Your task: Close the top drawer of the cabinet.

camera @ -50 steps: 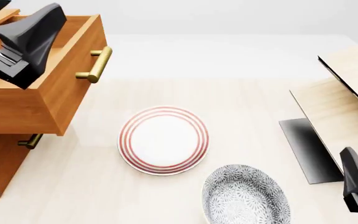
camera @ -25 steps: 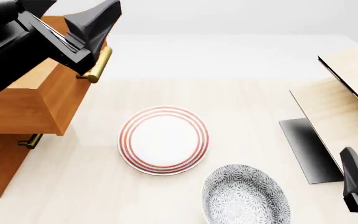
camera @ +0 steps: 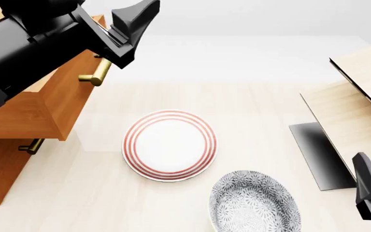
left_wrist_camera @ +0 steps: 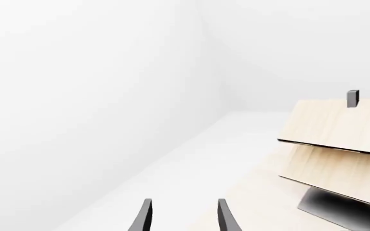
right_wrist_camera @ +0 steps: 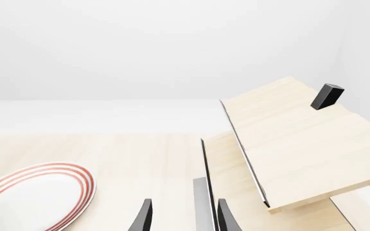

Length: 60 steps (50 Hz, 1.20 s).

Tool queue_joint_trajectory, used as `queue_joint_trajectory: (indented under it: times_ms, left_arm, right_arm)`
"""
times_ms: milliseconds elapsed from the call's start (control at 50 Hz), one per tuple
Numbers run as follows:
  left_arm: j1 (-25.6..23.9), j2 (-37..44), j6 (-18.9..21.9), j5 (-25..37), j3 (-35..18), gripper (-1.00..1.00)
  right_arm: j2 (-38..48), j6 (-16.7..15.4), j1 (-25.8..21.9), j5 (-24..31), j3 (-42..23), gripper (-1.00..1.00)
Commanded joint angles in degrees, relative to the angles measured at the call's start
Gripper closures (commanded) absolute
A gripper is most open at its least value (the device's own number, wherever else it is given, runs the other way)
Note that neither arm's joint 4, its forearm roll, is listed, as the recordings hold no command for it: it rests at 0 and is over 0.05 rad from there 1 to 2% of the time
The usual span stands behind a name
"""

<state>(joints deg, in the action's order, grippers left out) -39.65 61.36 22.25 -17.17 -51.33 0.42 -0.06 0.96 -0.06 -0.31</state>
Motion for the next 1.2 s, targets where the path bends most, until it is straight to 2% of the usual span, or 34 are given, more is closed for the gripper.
queue_joint_trajectory:
  times_ms: [20, 380, 960, 1200]
  left_arm:
    - [-0.2, 3.8, 2.4, -0.1, -3.0, -1.0]
    - [-0.7, 11.1, 8.1, 0.8, -5.6, -1.0]
    - [-0.4, 16.8, 10.0, 3.7, -8.1, -1.0]
    - [1.7, 19.9, 10.3, 6.1, -9.0, -1.0]
  right_arm:
    - [0.0, 0.0, 0.0, 0.0, 0.0, -1.0]
    - [0.0, 0.0, 0.0, 0.0, 0.0, -1.0]
    - [0.0, 0.0, 0.0, 0.0, 0.0, -1.0]
    - [0.0, 0.0, 0.0, 0.0, 0.0, -1.0]
